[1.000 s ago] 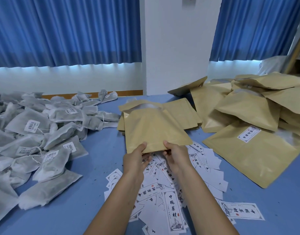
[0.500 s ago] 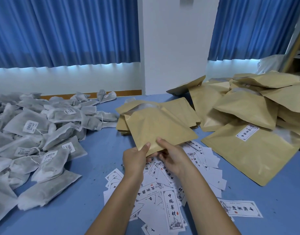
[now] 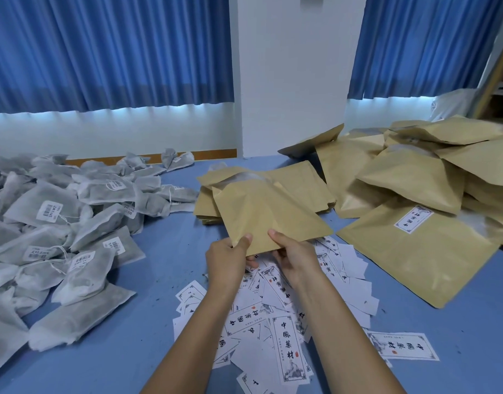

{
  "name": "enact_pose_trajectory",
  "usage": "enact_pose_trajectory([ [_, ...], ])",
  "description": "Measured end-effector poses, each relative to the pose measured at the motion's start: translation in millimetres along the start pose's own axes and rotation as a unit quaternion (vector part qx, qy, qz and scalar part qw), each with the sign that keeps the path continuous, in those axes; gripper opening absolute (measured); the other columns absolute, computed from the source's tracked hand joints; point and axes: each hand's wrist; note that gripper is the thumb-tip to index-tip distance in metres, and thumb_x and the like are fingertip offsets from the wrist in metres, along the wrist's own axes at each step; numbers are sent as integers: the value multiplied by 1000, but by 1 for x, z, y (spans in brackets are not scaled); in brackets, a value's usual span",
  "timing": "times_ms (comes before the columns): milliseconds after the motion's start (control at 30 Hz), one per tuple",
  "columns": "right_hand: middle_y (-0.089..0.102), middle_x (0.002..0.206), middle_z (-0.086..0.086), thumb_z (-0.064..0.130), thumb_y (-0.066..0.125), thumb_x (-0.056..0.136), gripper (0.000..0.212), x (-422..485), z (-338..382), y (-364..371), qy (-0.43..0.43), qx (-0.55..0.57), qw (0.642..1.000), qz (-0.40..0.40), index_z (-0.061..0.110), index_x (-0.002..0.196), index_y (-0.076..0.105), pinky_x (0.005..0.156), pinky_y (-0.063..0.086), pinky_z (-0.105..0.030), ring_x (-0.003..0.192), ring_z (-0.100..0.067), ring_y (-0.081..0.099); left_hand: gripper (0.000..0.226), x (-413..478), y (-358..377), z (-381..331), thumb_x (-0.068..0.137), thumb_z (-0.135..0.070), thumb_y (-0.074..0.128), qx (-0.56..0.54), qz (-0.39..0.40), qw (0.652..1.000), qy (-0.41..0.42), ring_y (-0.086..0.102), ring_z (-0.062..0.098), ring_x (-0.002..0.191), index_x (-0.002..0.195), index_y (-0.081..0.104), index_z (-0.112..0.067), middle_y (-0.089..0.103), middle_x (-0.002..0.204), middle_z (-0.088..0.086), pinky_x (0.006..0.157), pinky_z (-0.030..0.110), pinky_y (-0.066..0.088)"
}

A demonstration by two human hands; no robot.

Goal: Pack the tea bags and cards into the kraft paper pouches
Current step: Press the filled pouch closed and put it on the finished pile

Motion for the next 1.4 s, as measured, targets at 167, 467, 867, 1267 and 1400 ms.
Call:
enact_pose_trajectory([
  [167,67,96,-9,-3,71,80,25,2,5,-4,1,-28,1000,-5,1,103,62,52,48,-18,79,-17,63,23,-1,0,-1,90,-23,62,9,-1,1000,3,55,8,35,73,62,-8,62,47,4,34,13,34],
  [467,65,88,-5,-7,71,78,24,11,13,-13,-17,-15,999,-29,6,96,62,47,43,-17,71,-15,58,20,1,-4,-2,90,-23,63,-5,-17,1000,-5,58,8,37,76,65,-9,62,49,2,35,12,37],
  [867,63,83,-3,2,66,86,12,18,22,-24,-44,36,992,-110,9,80,59,53,47,-21,69,-14,58,21,0,0,-3,89,-27,63,-2,-16,1000,-12,57,13,46,75,66,-12,62,48,1,40,14,40],
  [1267,61,69,1,3,68,84,11,2,15,-7,-55,-46,994,-79,10,77,62,36,35,-12,45,-7,49,15,-4,6,1,87,-8,66,-463,-48,873,-145,65,17,88,100,60,-12,66,103,6,83,33,54],
  [1400,65,65,4,6,65,85,10,-6,6,2,-95,-98,990,-28,11,77,65,45,44,-17,49,-10,51,14,-7,10,1,84,-3,68,-405,-27,898,-169,65,16,85,93,60,-10,67,101,4,68,24,51],
])
Point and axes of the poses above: each hand's wrist, its own x-axis towards the middle knuckle, its own y-axis out of the palm, z = x × y
